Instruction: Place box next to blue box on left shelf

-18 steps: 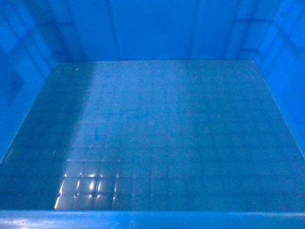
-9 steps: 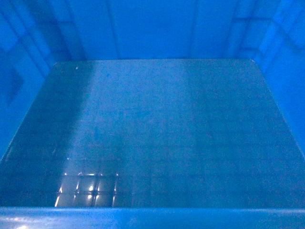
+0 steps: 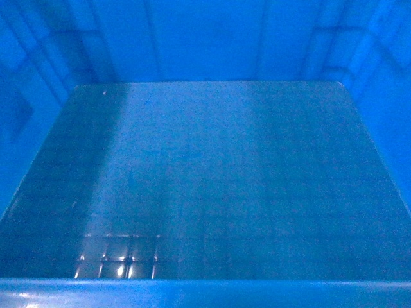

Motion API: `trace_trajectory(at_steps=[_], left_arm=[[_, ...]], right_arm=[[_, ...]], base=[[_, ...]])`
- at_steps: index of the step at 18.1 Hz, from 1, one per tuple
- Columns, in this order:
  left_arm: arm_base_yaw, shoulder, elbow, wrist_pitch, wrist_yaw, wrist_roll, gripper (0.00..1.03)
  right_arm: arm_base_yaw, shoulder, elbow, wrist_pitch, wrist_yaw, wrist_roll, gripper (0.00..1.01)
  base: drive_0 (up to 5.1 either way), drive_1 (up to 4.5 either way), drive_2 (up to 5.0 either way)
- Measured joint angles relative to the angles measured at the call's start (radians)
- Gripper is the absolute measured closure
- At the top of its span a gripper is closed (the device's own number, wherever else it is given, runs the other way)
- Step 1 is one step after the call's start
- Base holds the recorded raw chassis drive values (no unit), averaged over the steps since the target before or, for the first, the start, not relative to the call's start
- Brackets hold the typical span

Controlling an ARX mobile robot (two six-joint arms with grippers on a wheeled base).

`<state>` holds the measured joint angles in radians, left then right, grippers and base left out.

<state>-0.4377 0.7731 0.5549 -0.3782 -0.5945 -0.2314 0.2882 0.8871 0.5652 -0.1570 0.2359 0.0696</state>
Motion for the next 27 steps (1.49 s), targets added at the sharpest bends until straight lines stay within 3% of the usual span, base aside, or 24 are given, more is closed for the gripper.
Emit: trace_trajectory(at_steps=[27], left_arm=[[-0.002,-0.003,0.0,-0.003,0.0,0.0,0.86]], right_arm=[[0.0,-0.005,0.0,-0.004,0.001,0.0,0.68]], base=[[-4.8,1.28,3.5]])
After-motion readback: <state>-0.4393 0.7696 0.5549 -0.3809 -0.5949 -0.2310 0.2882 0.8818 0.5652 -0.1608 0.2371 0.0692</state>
